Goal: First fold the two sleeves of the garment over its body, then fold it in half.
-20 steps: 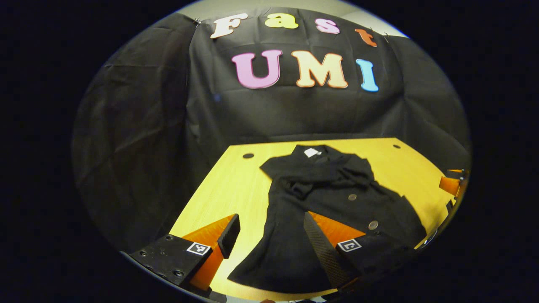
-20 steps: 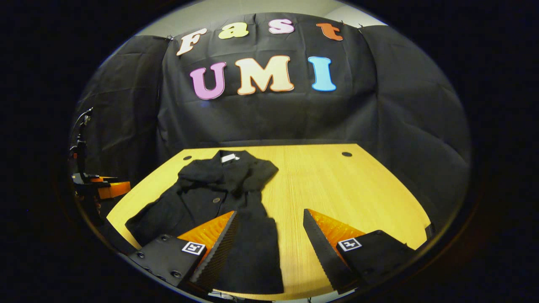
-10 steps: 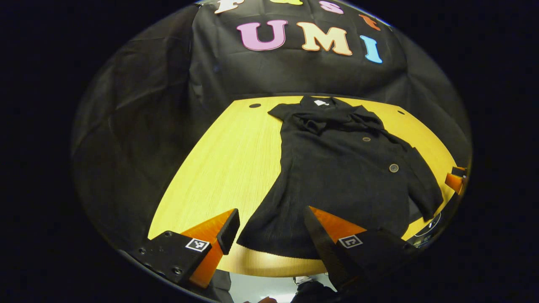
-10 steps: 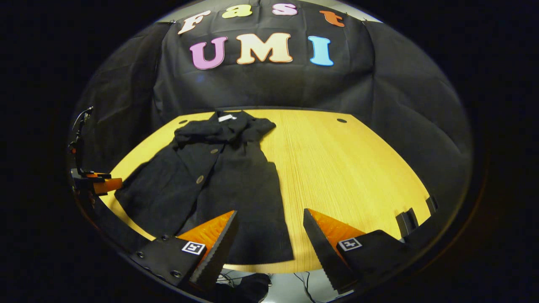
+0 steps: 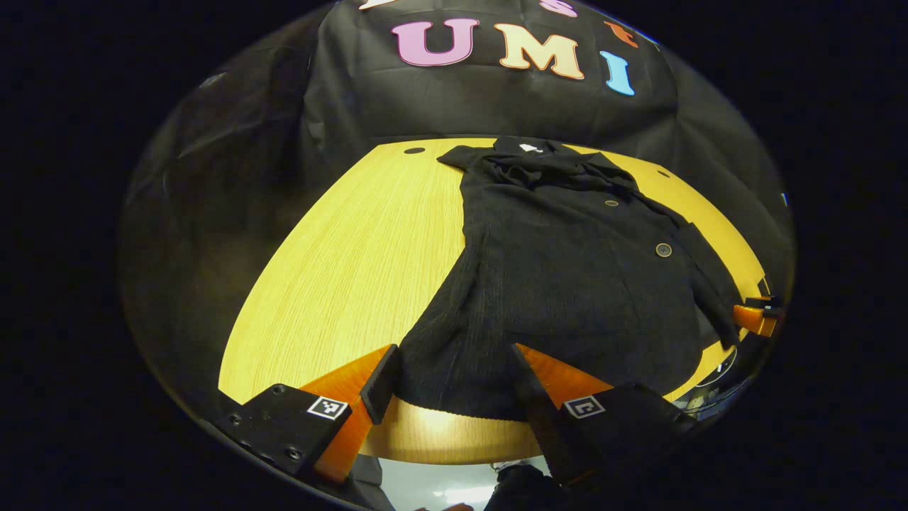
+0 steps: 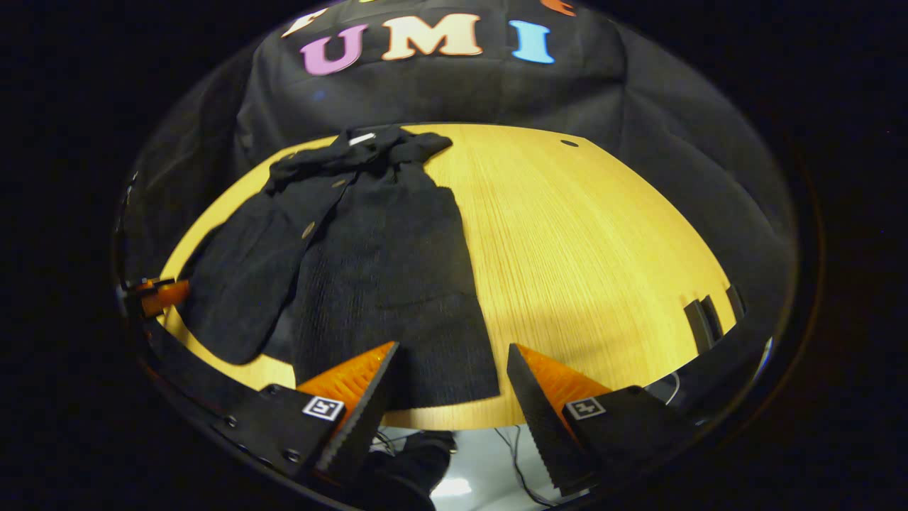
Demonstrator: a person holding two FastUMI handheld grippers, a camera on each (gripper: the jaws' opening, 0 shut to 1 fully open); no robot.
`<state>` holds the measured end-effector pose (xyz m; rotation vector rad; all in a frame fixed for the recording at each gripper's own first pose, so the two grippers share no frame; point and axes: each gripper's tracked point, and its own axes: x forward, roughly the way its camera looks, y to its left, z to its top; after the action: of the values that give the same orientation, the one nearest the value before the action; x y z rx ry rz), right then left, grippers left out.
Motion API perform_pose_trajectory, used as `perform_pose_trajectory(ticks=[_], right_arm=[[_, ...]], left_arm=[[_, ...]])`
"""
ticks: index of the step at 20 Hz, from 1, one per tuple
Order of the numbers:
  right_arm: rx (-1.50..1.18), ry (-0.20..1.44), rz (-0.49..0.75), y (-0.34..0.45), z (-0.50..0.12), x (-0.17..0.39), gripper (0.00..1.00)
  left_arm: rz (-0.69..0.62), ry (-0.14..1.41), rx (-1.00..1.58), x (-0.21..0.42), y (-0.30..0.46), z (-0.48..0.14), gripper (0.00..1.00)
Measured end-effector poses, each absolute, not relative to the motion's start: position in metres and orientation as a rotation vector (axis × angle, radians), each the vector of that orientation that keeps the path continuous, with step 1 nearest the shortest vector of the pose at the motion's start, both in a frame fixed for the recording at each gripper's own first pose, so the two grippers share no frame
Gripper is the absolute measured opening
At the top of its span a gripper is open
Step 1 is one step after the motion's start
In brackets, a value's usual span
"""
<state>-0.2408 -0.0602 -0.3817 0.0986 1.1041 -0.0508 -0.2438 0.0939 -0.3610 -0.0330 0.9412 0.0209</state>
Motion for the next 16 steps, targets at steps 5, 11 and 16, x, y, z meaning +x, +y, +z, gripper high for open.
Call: perform_pose_trajectory(ticks=[5,11,16], right_arm=[[0.062,1.087,0.062,-0.037,-0.382,-0.235,0.35],[0.075,1.110,0.111,-0.038,-0.383,-0.234,0.03],[0.097,1.154,0.199,-0.041,-0.382,-0.241,0.03]], left_arm=[[-0.055,0.916,-0.023,-0.242,0.073,-0.361,0.55],[-0.023,0.926,-0.057,-0.240,0.064,-0.360,0.00],[0.019,0.997,-0.144,-0.255,0.058,-0.356,0.00]])
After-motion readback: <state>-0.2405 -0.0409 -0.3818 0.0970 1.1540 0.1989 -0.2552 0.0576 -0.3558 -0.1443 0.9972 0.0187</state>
